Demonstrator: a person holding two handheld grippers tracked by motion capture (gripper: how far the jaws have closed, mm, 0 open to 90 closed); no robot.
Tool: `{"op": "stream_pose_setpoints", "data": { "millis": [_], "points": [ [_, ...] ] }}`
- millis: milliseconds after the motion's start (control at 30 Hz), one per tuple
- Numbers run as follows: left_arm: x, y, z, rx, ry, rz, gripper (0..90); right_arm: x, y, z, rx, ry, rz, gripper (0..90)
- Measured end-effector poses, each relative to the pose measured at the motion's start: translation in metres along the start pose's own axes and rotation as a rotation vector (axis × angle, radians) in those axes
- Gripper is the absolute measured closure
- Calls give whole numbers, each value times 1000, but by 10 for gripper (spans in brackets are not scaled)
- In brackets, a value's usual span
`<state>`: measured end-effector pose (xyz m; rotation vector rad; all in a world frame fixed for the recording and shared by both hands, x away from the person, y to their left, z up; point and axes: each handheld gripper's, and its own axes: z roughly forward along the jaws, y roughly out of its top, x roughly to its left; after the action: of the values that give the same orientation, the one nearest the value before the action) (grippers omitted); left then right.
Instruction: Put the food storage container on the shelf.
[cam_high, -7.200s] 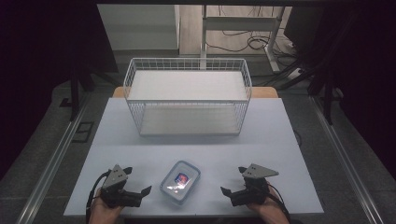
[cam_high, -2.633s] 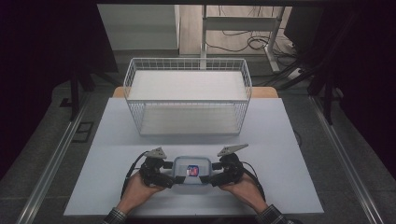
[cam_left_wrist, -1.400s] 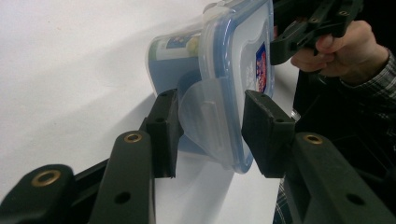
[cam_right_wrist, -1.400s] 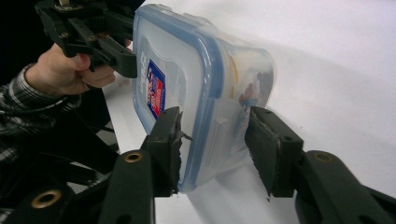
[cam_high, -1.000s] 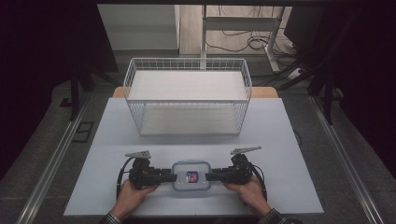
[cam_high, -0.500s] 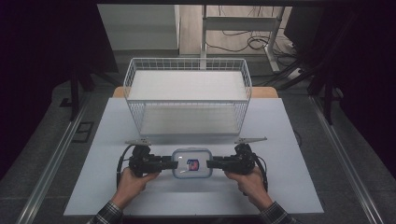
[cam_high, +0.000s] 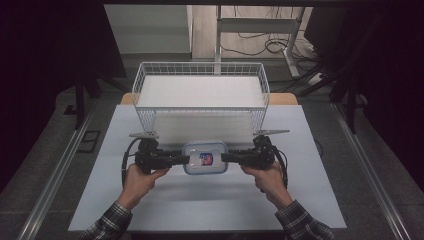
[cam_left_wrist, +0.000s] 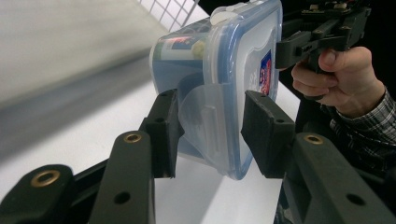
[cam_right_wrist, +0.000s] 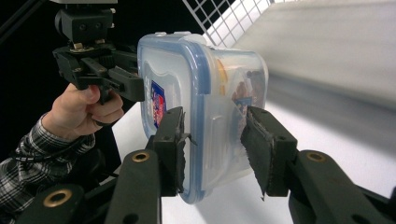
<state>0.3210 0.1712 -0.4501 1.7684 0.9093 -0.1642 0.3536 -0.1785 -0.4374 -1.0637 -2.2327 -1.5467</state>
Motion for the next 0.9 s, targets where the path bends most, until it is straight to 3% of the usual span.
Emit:
{"op": "stream_pose_setpoints", "data": {
  "millis": [500, 800, 900],
  "points": [
    [-5, 53, -19, -32, 19, 26, 570, 12, 54, -7, -34, -4, -26, 582],
    [-6, 98, -32, -60, 32, 44, 569, 18, 96, -13, -80, -3, -44, 582],
    [-6, 107, -34, -63, 37, 48, 569, 18, 105, -13, -85, -2, -48, 582]
  ]
}}
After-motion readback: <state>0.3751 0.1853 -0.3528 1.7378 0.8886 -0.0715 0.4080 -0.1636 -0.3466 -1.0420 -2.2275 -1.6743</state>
